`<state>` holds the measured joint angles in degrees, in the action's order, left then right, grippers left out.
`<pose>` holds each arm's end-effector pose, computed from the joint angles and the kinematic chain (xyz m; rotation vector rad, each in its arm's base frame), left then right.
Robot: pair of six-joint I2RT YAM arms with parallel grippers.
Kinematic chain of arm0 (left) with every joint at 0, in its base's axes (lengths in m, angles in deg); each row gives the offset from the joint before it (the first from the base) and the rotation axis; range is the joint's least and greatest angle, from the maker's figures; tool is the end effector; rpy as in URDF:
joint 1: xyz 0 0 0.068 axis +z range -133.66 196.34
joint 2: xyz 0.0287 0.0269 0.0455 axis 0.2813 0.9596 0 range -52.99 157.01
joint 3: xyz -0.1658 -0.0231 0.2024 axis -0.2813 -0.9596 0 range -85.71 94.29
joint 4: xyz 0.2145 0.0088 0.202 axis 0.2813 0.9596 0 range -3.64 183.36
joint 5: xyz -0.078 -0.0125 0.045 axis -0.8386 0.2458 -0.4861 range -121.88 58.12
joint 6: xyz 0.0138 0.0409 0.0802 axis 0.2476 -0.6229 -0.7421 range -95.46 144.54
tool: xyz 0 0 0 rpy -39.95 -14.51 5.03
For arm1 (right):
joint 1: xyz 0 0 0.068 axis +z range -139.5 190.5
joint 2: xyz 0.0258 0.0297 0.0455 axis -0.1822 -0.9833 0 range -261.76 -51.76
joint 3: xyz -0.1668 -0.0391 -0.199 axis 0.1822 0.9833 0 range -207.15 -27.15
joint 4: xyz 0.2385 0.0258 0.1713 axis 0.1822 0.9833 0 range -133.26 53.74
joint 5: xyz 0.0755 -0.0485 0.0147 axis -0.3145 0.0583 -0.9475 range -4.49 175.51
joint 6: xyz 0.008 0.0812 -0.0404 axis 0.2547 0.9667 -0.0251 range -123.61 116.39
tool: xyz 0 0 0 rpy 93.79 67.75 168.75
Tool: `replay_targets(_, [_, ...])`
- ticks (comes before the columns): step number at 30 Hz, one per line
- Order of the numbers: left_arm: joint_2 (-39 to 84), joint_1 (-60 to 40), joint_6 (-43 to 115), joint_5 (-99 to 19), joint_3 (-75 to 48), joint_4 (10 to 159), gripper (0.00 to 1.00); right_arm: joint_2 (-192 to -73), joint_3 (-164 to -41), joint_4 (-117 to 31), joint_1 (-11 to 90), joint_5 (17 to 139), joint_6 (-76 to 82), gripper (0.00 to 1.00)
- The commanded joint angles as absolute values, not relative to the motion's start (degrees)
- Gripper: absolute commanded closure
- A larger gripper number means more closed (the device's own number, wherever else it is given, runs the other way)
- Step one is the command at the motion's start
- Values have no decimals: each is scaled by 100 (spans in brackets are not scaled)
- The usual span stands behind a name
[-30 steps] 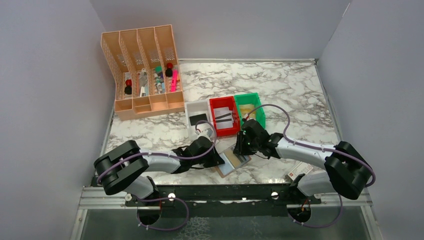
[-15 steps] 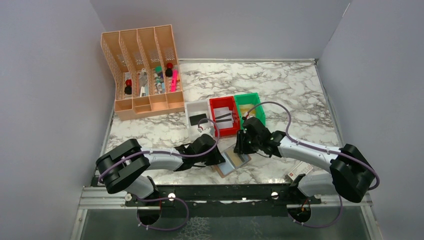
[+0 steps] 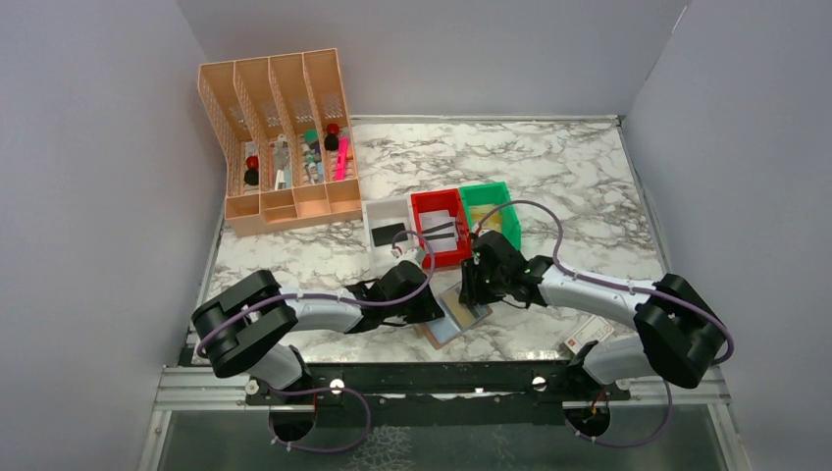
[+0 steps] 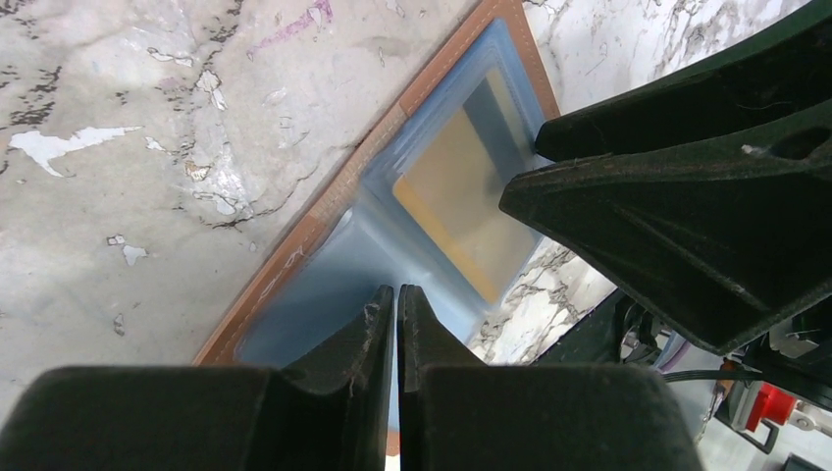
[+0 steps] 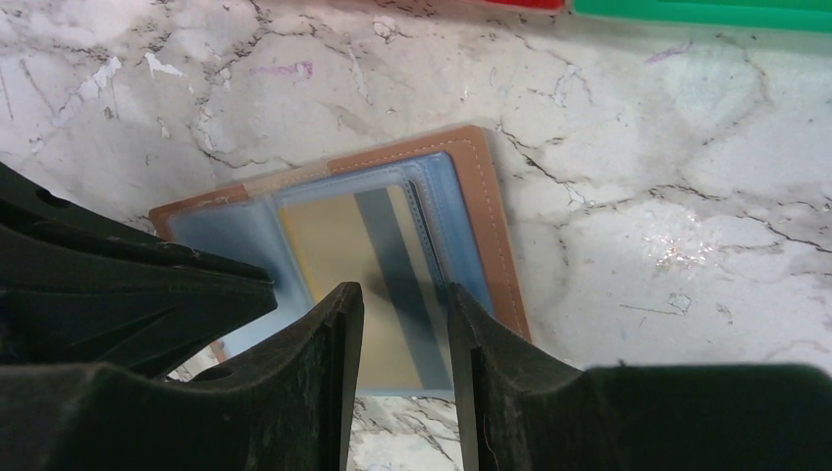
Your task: Take the credit cards out of the card holder
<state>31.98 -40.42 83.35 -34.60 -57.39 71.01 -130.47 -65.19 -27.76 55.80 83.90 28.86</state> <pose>0.1715 -0.2687 0.0622 -0.0181 2.5439 -1.0065 0.2155 0.2210 0.0957 -0.3072 2.6307 0.5344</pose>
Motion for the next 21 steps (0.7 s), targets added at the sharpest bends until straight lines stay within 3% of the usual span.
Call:
replay_targets(1, [3320, -4070, 8155, -3442, -5613, 7406, 89, -13100, -6224, -2744, 5603, 7958, 2865, 58])
replay_targets(8, [3411, -4070, 8109, -3455, -5502, 7475, 87, -12584, -5642, -2928, 5605, 7451, 3595, 61])
replay_targets(14, [3394, -4070, 8162, -3437, -5496, 7467, 75, -12307, -5080, -3496, 5609, 6847, 4052, 61])
replay_targets(21, [3386, -4071, 8235, -3470, -5561, 7423, 68, -12373, -5315, -3369, 5608, 6867, 3888, 62])
